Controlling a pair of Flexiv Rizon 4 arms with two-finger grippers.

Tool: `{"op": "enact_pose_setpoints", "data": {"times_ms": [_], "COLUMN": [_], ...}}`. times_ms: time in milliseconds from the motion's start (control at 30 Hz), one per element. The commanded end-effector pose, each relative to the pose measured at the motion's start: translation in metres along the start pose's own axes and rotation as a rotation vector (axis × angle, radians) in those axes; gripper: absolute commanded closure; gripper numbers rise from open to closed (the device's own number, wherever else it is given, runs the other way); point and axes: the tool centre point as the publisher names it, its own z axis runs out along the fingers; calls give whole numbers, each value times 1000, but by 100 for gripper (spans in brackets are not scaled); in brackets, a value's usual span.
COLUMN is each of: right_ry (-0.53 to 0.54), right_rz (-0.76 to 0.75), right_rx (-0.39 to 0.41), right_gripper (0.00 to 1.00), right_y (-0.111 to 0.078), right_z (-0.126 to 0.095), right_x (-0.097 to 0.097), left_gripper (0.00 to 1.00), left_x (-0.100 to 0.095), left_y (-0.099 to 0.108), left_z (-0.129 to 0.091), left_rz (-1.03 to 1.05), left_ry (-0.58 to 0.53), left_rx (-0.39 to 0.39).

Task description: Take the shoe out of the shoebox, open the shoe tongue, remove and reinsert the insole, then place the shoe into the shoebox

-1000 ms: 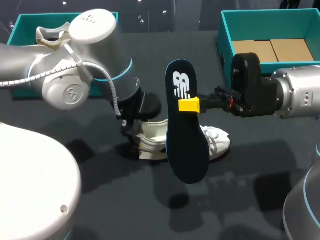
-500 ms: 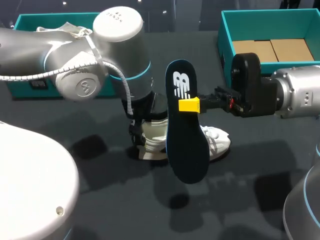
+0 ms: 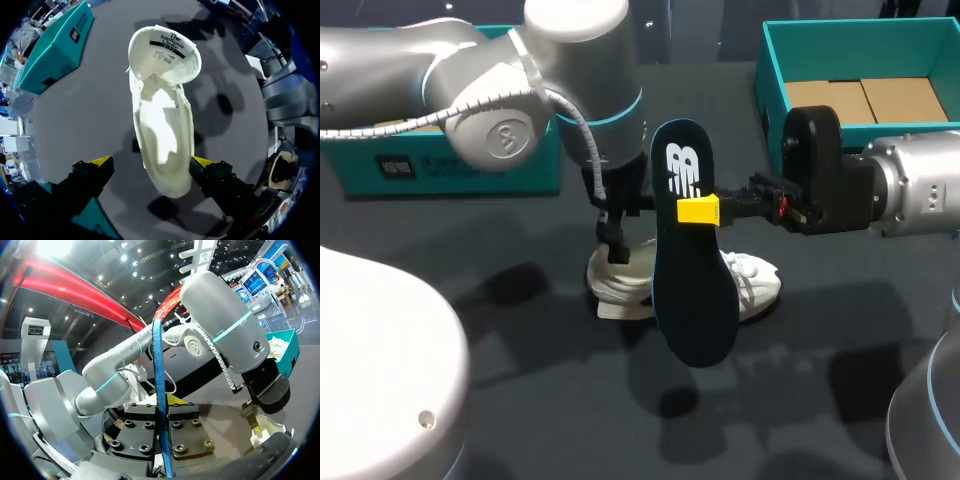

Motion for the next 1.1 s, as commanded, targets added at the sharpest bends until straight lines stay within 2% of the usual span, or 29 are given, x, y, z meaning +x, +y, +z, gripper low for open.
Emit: {"op": "enact_pose_setpoints", "data": {"times_ms": [33, 233, 467, 600, 733, 800, 867, 967, 1100], "right_ry": [-2, -2, -2, -2, -2, -2, -2, -2, -2], "right_rz": [1, 1, 1, 1, 1, 1, 1, 1, 1], "right_rx": [0, 0, 0, 0, 0, 0, 0, 0, 0], "right_gripper": [100, 100, 100, 100, 100, 100, 100, 100, 100], "right_y": [-1, -1, -1, -1, -1, -1, -1, -1, -1], "right_z": [2, 2, 2, 2, 2, 2, 2, 2, 2], "right_x": [0, 0, 0, 0, 0, 0, 0, 0, 0], "left_gripper": [0, 0, 0, 9, 13, 18, 33, 48, 57], "left_x": [-10, -18, -26, -30, -28, -26, -24, -22, -19], "left_y": [-19, -36, -46, -48, -50, -50, -50, -49, -50], "left_z": [4, 19, 38, 46, 56, 61, 66, 72, 77], "left_rz": [7, -16, -31, -41, -51, -55, -60, -57, -53], "left_ry": [9, -20, -13, -10, 2, 5, 11, 32, 38], "left_rx": [-18, -4, 11, 9, -7, -12, -18, -22, -27]}}
